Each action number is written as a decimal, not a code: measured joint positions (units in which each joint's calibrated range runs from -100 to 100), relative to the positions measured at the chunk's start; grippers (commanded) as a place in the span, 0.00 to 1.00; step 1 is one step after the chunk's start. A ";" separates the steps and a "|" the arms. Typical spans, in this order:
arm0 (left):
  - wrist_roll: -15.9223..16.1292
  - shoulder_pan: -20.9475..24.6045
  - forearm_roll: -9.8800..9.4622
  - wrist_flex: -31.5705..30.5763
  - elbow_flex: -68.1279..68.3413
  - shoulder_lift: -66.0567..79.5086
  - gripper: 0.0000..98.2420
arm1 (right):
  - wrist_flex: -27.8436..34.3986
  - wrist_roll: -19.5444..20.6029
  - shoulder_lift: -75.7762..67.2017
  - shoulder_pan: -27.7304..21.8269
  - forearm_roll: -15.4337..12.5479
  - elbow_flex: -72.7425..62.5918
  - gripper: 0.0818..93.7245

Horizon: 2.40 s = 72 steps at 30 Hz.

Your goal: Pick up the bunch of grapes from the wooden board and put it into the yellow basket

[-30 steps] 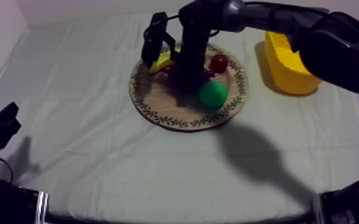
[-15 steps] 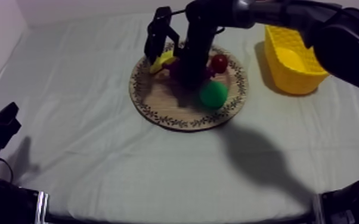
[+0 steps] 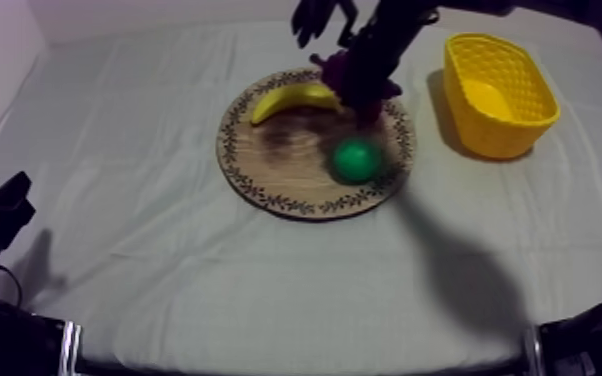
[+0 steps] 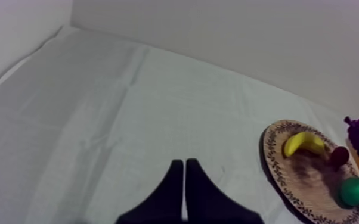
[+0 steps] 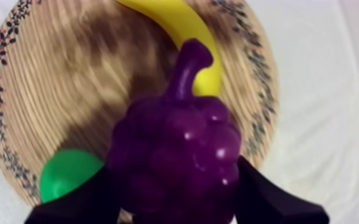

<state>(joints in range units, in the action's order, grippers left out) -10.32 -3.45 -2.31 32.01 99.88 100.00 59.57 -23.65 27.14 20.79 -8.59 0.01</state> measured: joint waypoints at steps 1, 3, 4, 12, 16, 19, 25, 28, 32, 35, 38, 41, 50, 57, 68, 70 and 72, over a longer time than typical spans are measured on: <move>0.00 0.00 0.00 0.00 0.00 0.00 0.00 | -0.80 0.06 -1.74 -0.56 -0.23 1.70 0.32; 0.00 0.00 0.00 0.00 0.00 0.00 0.00 | -1.91 0.57 -5.30 -1.69 -0.36 5.06 0.33; 0.00 0.00 0.00 0.00 0.00 0.00 0.00 | -2.68 0.88 -7.07 -2.12 -0.36 6.37 0.33; 0.00 0.00 0.00 0.00 0.00 0.00 0.00 | -8.00 4.70 -20.84 -7.09 0.12 19.26 0.33; 0.00 0.00 0.00 0.00 0.00 0.00 0.00 | -8.68 6.49 -27.21 -9.90 -0.36 24.11 0.32; 0.00 0.00 0.00 0.00 0.00 0.00 0.00 | -9.29 7.55 -31.98 -12.31 -0.82 27.47 0.31; 0.00 0.00 0.00 0.00 0.00 0.00 0.00 | -9.73 10.17 -39.72 -16.78 -0.52 32.10 0.31; 0.00 0.00 0.00 0.00 0.00 0.00 0.00 | -10.22 11.56 -42.88 -18.76 -0.01 33.31 0.30; 0.00 0.00 0.00 0.00 0.00 0.00 0.00 | -13.59 14.40 -43.45 -19.65 2.06 32.69 0.28; 0.00 0.00 0.00 0.00 0.00 0.00 0.00 | -15.31 16.74 -41.92 -19.75 3.35 32.16 0.28; 0.00 0.00 0.00 0.00 0.00 0.00 0.00 | -18.77 18.33 -39.67 -19.89 4.14 31.47 0.28; 0.00 0.00 0.00 0.00 0.00 0.00 0.00 | -21.21 18.68 -36.77 -20.07 4.36 29.83 0.28; 0.00 0.00 0.00 0.00 0.00 0.00 0.00 | -26.06 16.96 -24.28 -21.83 3.18 22.24 0.28; 0.00 0.00 0.00 0.00 0.00 0.00 0.00 | -28.64 15.39 -13.25 -22.46 2.24 19.17 0.28; 0.00 0.00 0.00 0.00 0.00 0.00 0.00 | -32.33 14.76 -5.29 -22.13 1.92 21.08 0.28; 0.00 0.00 0.00 0.00 0.00 0.00 0.00 | -33.01 14.73 -5.29 -22.08 1.92 21.30 0.30; 0.00 0.00 0.00 0.00 0.00 0.00 0.00 | -33.13 14.70 -5.50 -22.02 1.86 21.66 0.39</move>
<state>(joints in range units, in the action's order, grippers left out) -10.32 -3.45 -2.31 32.01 99.88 100.00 26.44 -8.94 21.64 -1.23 -6.72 21.67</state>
